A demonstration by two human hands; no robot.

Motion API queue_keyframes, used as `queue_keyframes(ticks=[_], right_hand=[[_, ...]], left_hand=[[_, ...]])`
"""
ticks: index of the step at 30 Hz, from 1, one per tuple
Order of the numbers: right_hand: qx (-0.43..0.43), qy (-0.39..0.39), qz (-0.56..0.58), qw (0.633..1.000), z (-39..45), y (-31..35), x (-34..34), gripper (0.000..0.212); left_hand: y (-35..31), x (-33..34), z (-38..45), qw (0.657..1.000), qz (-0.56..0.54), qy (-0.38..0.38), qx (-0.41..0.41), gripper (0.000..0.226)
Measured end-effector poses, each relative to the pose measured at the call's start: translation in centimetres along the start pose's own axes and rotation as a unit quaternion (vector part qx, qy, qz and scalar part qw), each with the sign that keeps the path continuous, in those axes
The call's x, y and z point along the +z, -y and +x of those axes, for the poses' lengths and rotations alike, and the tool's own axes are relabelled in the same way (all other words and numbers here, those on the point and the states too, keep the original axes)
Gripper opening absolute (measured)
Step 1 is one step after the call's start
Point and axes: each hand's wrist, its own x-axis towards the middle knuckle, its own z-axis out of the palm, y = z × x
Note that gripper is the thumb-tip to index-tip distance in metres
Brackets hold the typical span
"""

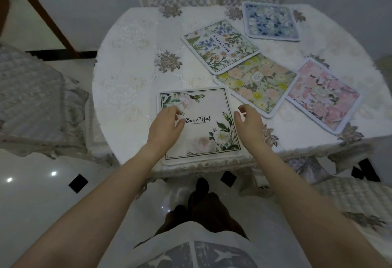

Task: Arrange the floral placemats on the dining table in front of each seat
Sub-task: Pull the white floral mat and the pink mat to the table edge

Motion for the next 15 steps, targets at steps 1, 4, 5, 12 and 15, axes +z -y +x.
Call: queue_keyframes(ticks=[1,4,5,12,15], right_hand=[[-0.011,-0.007,-0.008,1.0,-0.3,0.5,-0.5,0.034],[-0.047,-0.027,-0.042,0.998,-1.2,1.7,-2.1,0.036],[-0.057,-0.036,-0.054,0.996,-1.5,2.0,-2.7,0.036],[-0.124,-0.15,-0.171,0.966,-3.6,2.4,-7.0,0.039],[-0.082,-0.154,-0.172,0.969,-4.2,1.0,-8.4,0.041]], left_hand=[[-0.8,-0.3,0.4,1.0,0.008,0.0,0.022,0.02],[-3.2,-1.3,1.3,0.996,0.019,0.0,0.087,0.027],[-4.1,-1.6,1.4,0.994,0.021,0.0,0.11,0.031],[-8.9,-2.4,2.5,0.968,0.048,0.007,0.248,0.045],[-10.1,-1.2,2.7,0.96,0.052,0.036,0.271,0.047]])
